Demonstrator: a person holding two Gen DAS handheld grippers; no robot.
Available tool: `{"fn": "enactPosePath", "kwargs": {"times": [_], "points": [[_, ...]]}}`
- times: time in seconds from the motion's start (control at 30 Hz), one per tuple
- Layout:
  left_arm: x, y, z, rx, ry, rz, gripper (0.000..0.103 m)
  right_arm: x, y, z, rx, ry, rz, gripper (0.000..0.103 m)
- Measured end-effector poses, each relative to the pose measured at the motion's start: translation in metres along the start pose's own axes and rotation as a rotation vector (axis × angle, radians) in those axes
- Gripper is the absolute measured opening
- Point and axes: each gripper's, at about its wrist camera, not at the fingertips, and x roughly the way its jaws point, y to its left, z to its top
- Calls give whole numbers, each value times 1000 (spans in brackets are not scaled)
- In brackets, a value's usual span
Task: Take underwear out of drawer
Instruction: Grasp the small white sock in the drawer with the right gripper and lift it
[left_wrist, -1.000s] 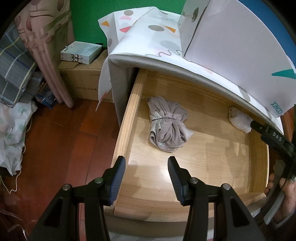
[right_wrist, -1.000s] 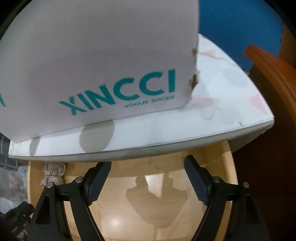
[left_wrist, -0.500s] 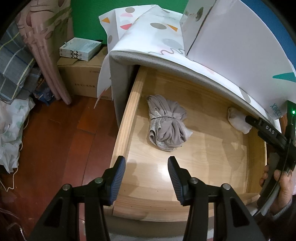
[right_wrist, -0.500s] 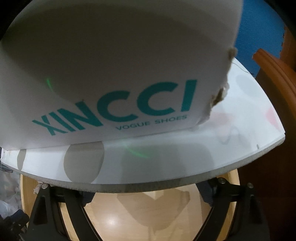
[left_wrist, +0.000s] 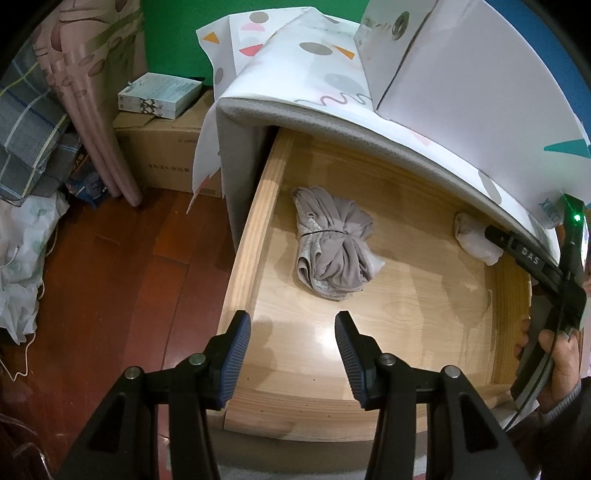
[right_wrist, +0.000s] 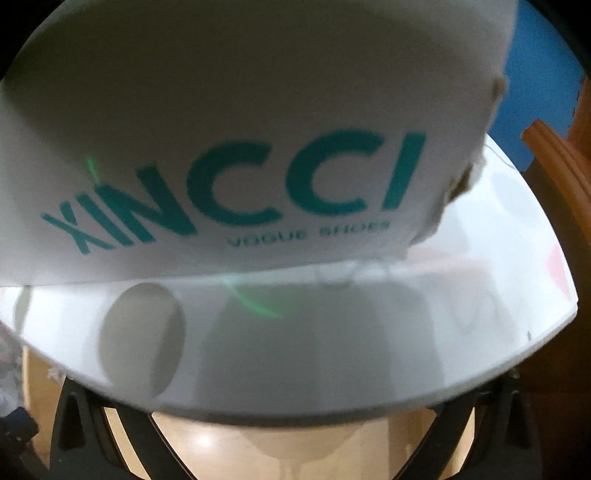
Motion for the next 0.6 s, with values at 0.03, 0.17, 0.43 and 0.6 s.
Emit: {"fn": "enactPosePath", "kwargs": {"times": [0.03,0.17,0.43,0.6], "points": [[0,0,0,0,0,0,48,2,-1,0,2,-3,-1,101],[0,0,0,-5,2,-3,48,8,-1,-2,5,-6,-6,101],[-1,-1,0,-1,4,0,48,12,-9,-4,9,-38,-29,101],[-1,0,1,-3,4,0,48,21,-6,-7,9,-24,-7,99]]}}
